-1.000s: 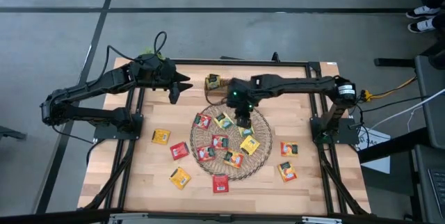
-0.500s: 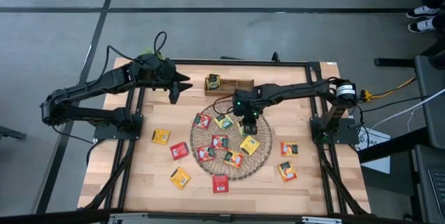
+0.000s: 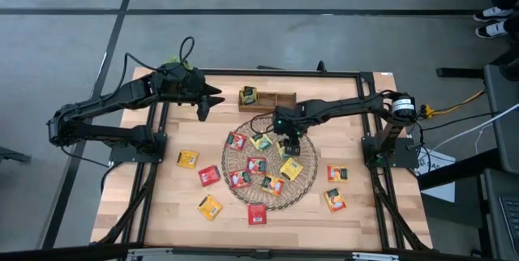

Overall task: Pick & Place Tea
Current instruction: Put the middle yellow tea bag into the left of the wooden organizer

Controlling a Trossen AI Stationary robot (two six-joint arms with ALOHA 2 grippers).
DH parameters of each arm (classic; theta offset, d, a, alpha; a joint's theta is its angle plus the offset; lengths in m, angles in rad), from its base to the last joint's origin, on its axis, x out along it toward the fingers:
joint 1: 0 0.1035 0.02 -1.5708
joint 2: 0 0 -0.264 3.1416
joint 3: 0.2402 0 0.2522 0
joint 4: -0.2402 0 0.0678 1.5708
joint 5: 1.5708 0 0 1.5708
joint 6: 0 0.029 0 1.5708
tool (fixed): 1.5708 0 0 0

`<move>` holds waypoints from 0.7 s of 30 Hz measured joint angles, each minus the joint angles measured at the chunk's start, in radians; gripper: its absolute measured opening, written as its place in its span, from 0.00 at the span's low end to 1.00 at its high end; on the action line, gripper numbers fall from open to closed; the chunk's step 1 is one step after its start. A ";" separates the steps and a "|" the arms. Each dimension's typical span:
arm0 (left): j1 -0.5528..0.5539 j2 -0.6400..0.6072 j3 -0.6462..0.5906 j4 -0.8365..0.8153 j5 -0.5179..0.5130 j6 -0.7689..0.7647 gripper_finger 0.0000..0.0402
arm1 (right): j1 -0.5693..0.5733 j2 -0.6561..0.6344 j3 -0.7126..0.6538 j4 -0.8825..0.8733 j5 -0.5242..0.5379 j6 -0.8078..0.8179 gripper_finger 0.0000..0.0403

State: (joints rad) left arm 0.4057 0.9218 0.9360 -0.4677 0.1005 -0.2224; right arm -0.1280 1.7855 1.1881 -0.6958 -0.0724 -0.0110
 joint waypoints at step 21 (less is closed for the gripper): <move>0.000 0.000 0.000 0.000 -0.013 0.001 0.42 | 0.021 0.057 0.000 0.011 0.046 -0.103 0.59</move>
State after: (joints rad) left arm 0.4057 0.9215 0.9356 -0.4676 0.0872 -0.2219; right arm -0.1070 1.8427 1.1885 -0.6847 -0.0267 -0.1137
